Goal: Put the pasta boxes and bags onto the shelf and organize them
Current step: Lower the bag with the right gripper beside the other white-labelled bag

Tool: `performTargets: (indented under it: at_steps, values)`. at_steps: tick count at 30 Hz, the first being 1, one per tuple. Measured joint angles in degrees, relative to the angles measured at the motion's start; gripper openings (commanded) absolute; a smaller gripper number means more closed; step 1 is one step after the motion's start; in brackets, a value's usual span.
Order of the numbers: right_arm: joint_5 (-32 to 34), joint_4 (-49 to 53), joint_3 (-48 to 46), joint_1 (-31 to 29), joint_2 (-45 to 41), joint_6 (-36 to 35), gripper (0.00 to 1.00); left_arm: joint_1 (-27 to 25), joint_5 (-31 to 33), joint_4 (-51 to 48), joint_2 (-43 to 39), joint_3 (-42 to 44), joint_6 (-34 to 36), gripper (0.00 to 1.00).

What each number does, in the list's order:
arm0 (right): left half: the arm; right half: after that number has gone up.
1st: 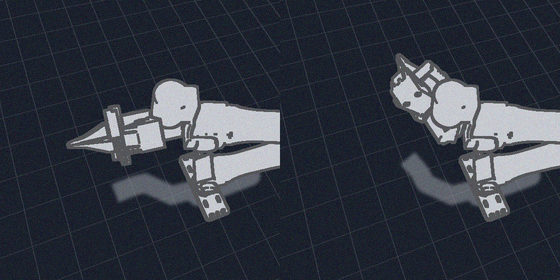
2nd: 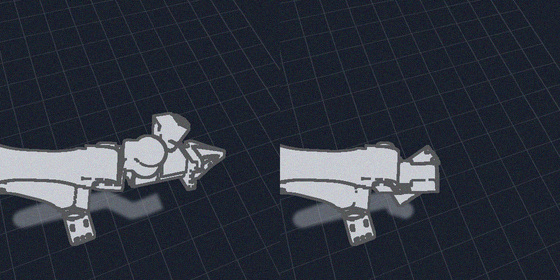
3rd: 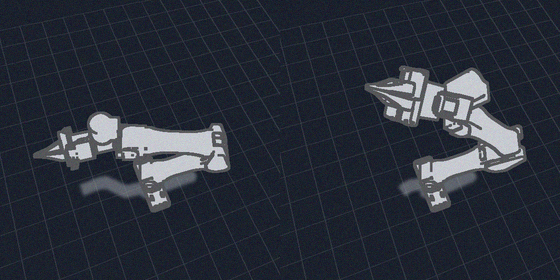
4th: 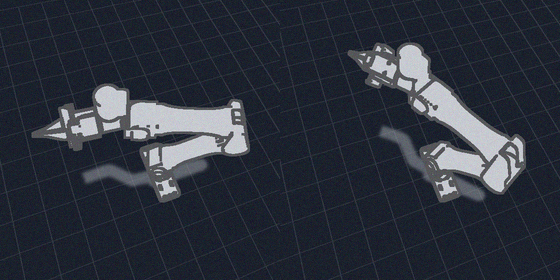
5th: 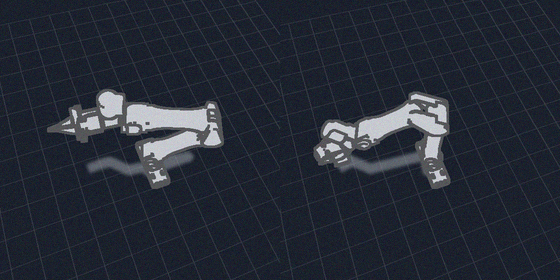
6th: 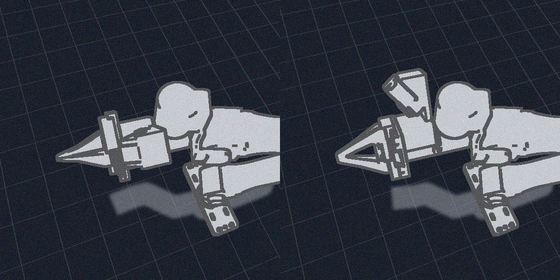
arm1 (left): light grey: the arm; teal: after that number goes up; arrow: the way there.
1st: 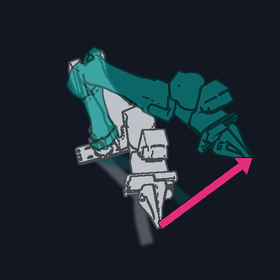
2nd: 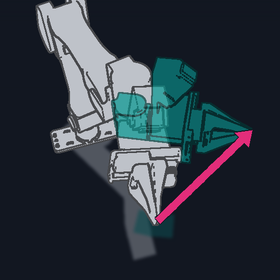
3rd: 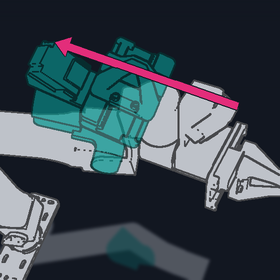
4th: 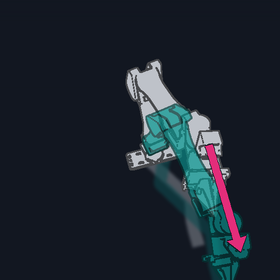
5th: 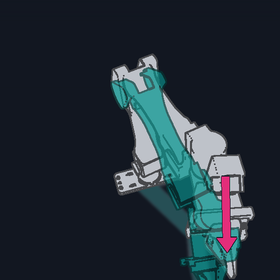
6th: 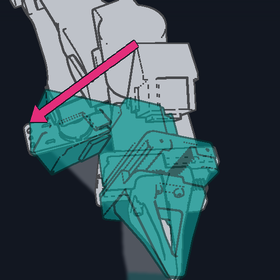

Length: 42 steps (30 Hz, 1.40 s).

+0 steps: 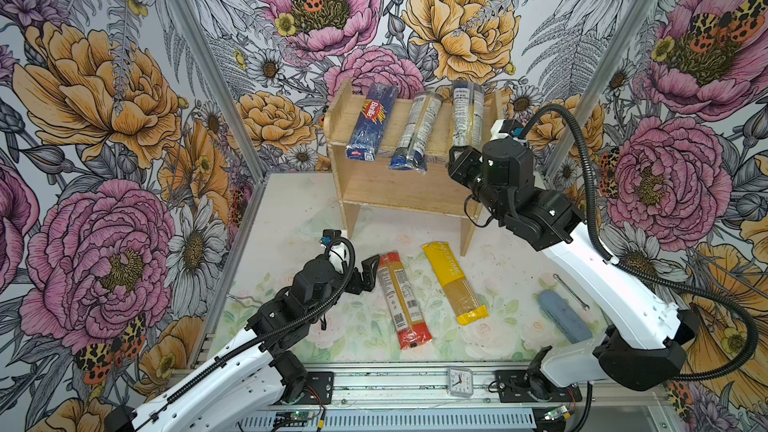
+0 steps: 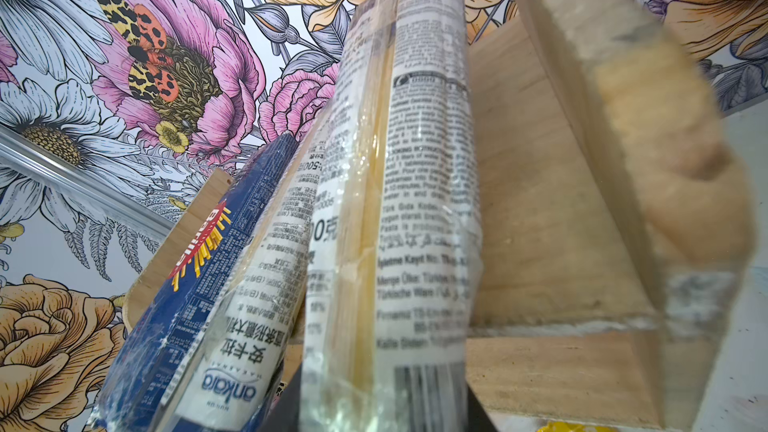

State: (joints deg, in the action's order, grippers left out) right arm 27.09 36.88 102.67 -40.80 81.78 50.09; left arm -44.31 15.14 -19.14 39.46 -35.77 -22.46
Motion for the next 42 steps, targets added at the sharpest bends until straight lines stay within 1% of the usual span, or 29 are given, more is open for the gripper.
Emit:
performTargets:
  at_steps: [6, 14, 26, 42]
  values:
    - [0.00, -0.11, -0.11, 0.02, -0.02, 0.00, 0.40, 0.00, 0.00, 0.00, 0.00, 0.00, 0.00, 0.99]
    - [0.07, -0.33, -0.44, 0.02, -0.39, -0.09, 0.46, 0.00, 0.00, 0.00, -0.11, 0.00, 0.00, 0.99]
    - [0.24, -0.94, -0.44, 0.02, -0.55, -0.15, 0.48, 0.00, 0.02, -0.15, -0.37, 0.00, 0.02, 0.99]
    - [-0.57, -0.98, -0.44, 0.02, -0.55, -0.15, 0.47, 0.00, 0.02, -0.22, -0.85, 0.00, 0.00, 0.99]
